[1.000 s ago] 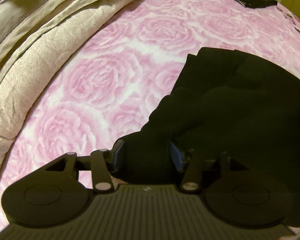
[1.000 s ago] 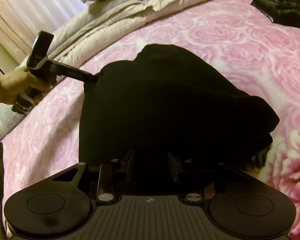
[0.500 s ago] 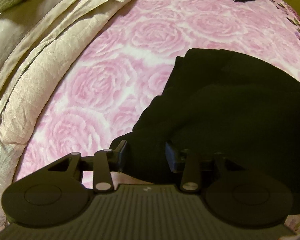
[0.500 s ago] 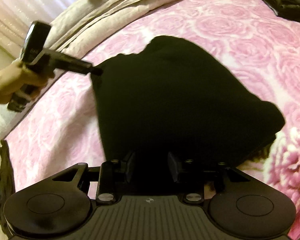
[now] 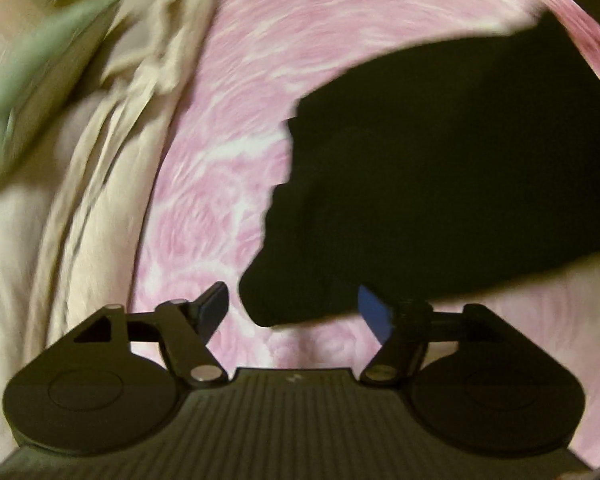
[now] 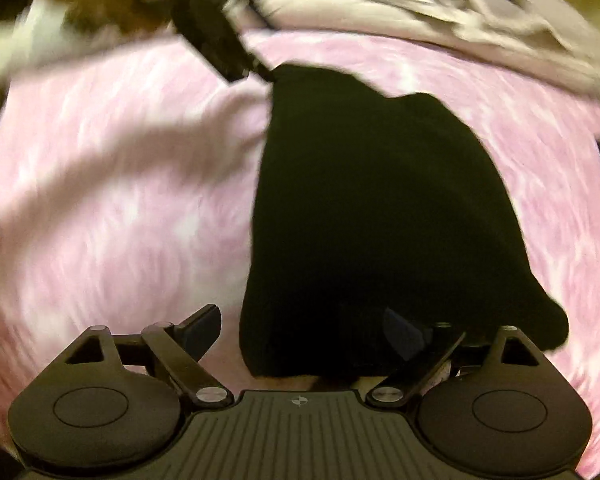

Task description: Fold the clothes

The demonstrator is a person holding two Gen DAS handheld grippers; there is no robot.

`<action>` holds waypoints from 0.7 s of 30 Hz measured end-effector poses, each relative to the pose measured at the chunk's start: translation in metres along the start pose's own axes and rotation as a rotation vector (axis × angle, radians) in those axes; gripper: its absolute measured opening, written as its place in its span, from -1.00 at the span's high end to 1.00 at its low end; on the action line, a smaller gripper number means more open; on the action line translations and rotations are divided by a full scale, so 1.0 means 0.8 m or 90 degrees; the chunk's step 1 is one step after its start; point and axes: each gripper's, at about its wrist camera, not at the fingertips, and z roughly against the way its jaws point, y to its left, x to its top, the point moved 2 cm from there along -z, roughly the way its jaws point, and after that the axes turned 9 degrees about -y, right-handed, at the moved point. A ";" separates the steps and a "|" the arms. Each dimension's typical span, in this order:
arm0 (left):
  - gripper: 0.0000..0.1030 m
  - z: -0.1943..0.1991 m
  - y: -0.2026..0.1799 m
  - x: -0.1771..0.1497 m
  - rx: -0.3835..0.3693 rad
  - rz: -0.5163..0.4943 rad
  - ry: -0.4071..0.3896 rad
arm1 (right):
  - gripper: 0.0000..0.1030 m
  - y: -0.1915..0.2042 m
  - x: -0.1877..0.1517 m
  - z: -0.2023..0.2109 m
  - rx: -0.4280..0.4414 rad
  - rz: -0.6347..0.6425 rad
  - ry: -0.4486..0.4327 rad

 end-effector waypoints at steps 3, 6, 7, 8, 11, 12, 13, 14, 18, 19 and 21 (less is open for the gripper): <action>-0.70 0.014 -0.052 -0.013 0.001 -0.154 -0.056 | -0.76 0.028 -0.010 -0.032 -0.031 0.093 0.025; -0.81 0.014 -0.105 -0.027 -0.008 -0.307 -0.121 | -0.73 0.040 -0.026 -0.055 -0.078 0.174 0.036; -0.81 0.011 -0.121 -0.031 -0.013 -0.350 -0.137 | -0.56 0.036 -0.033 -0.057 -0.081 0.188 0.030; -0.81 0.004 -0.131 -0.035 -0.015 -0.380 -0.142 | -0.49 0.030 -0.039 -0.057 -0.079 0.200 0.021; -0.81 -0.022 -0.151 -0.038 0.002 -0.448 -0.148 | -0.05 0.010 -0.046 -0.046 -0.046 0.208 -0.005; -0.81 -0.032 -0.152 -0.036 0.010 -0.461 -0.146 | 0.05 0.004 -0.044 -0.041 -0.034 0.211 -0.011; -0.80 -0.041 -0.153 -0.034 0.016 -0.473 -0.143 | 0.19 -0.003 -0.041 -0.035 -0.023 0.215 -0.018; -0.80 -0.049 -0.152 -0.031 0.018 -0.485 -0.140 | 0.26 -0.010 -0.039 -0.027 -0.010 0.217 -0.024; -0.23 -0.074 -0.141 -0.012 0.026 -0.517 -0.112 | 0.28 -0.040 -0.036 0.003 0.032 0.219 -0.047; -0.16 -0.077 -0.138 -0.005 0.008 -0.505 -0.096 | 0.28 -0.048 -0.037 0.008 0.042 0.218 -0.053; 0.09 -0.077 -0.135 0.009 -0.011 -0.487 -0.071 | 0.28 -0.060 -0.039 0.015 0.066 0.215 -0.065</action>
